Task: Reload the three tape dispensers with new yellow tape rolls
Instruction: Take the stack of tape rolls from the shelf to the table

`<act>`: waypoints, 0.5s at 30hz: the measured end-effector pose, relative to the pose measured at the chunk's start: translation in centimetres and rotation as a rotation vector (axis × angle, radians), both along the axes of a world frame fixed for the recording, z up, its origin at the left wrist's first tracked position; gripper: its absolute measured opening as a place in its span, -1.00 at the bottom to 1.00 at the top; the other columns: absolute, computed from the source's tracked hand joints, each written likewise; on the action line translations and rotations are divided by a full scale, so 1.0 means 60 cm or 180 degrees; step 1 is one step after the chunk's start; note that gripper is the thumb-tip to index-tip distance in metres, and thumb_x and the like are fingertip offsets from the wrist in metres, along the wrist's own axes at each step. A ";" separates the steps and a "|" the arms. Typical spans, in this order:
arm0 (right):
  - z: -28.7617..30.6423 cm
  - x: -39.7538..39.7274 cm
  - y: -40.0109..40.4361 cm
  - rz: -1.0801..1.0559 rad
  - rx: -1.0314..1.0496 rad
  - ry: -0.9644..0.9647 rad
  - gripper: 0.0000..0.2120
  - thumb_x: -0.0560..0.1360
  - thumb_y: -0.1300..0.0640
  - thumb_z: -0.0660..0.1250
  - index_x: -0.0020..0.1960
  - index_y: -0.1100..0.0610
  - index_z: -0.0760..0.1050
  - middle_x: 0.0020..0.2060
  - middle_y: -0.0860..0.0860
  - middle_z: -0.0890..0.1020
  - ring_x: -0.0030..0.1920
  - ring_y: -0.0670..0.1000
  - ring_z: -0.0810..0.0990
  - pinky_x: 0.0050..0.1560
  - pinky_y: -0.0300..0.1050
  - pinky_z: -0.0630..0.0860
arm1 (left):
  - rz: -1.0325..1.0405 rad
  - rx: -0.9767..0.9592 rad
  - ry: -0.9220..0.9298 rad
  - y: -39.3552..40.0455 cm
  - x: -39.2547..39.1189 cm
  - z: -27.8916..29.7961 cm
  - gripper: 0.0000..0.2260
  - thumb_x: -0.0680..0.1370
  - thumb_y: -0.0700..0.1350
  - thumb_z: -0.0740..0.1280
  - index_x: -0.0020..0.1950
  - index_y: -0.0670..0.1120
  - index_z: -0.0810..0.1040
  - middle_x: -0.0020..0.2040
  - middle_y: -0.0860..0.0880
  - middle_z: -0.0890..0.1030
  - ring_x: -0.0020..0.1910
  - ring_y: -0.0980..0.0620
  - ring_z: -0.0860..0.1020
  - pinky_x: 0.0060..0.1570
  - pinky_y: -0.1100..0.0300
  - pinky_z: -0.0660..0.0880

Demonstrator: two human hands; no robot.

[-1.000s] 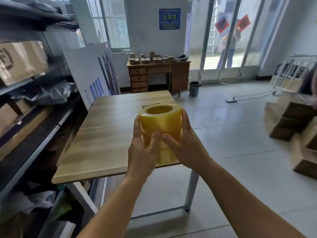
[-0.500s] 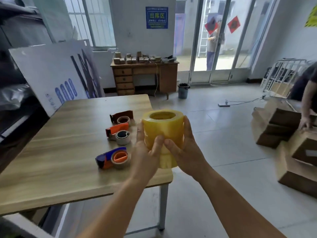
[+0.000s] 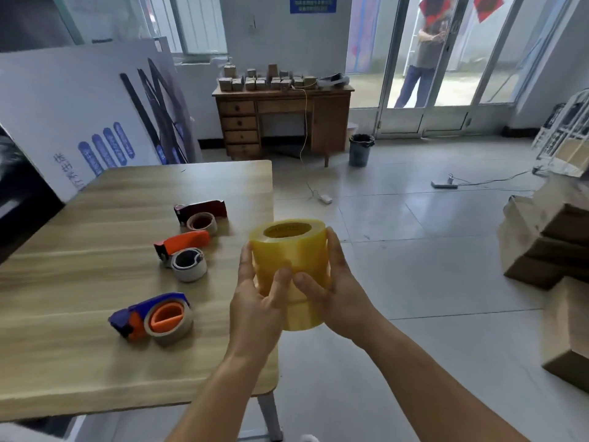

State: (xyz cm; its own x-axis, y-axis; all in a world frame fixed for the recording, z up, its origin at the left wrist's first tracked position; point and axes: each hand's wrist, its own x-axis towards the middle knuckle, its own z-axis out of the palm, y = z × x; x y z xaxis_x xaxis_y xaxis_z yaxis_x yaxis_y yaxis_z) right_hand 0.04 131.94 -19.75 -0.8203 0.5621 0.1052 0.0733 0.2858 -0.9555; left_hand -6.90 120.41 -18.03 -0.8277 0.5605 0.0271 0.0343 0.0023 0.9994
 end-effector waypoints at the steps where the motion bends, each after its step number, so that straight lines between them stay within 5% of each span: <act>1: -0.003 -0.015 0.020 0.0044 -0.0006 -0.0026 -0.02 0.23 -0.49 0.31 0.46 -0.37 -0.17 0.41 -0.09 0.30 0.34 0.06 0.41 0.24 0.21 0.46 | 0.0039 0.0033 -0.0042 0.019 -0.012 -0.005 -0.26 0.41 0.15 0.32 0.53 0.25 0.04 0.04 0.33 0.45 0.05 0.16 0.54 0.05 0.05 0.55; 5: -0.007 -0.080 0.104 0.0242 0.0037 -0.0065 -0.04 0.26 -0.45 0.33 0.46 -0.36 -0.17 0.42 -0.10 0.29 0.34 0.05 0.41 0.24 0.19 0.47 | 0.0217 0.0150 -0.0085 0.094 -0.070 -0.018 -0.27 0.42 0.14 0.33 0.51 0.29 0.04 0.13 0.26 0.48 0.14 0.11 0.55 0.02 0.12 0.55; 8: -0.002 -0.130 0.160 0.0388 0.0063 -0.0146 -0.07 0.28 -0.39 0.32 0.46 -0.37 -0.19 0.41 -0.12 0.29 0.32 0.04 0.42 0.24 0.16 0.48 | 0.0343 0.0191 -0.0108 0.144 -0.112 -0.020 -0.26 0.40 0.16 0.33 0.51 0.29 0.04 0.14 0.29 0.50 0.17 0.08 0.57 0.09 0.03 0.57; 11: 0.001 -0.178 0.206 0.0509 0.0076 -0.0164 -0.07 0.29 -0.39 0.31 0.46 -0.35 -0.19 0.41 -0.12 0.28 0.32 0.04 0.42 0.24 0.16 0.49 | 0.0449 0.0169 -0.0121 0.186 -0.155 -0.020 -0.25 0.39 0.20 0.35 0.50 0.30 0.07 0.30 0.12 0.50 0.22 0.02 0.55 0.16 -0.10 0.55; 15: 0.000 -0.242 0.240 0.0834 -0.0018 -0.0069 -0.19 0.39 -0.27 0.33 0.43 -0.38 -0.14 0.37 -0.17 0.28 0.28 -0.01 0.44 0.18 0.03 0.54 | 0.0698 0.0134 -0.0088 0.216 -0.206 -0.024 -0.25 0.39 0.22 0.35 0.51 0.31 0.07 0.33 0.09 0.50 0.22 0.03 0.56 0.16 -0.07 0.55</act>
State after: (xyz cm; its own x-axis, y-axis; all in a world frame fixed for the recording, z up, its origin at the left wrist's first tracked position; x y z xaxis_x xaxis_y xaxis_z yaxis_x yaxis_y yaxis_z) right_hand -14.51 146.33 -19.72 -0.9400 0.3308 0.0836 0.0179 0.2922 -0.9562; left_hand -19.26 133.36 -19.46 -0.9304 0.3658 0.0223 0.0103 -0.0349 0.9993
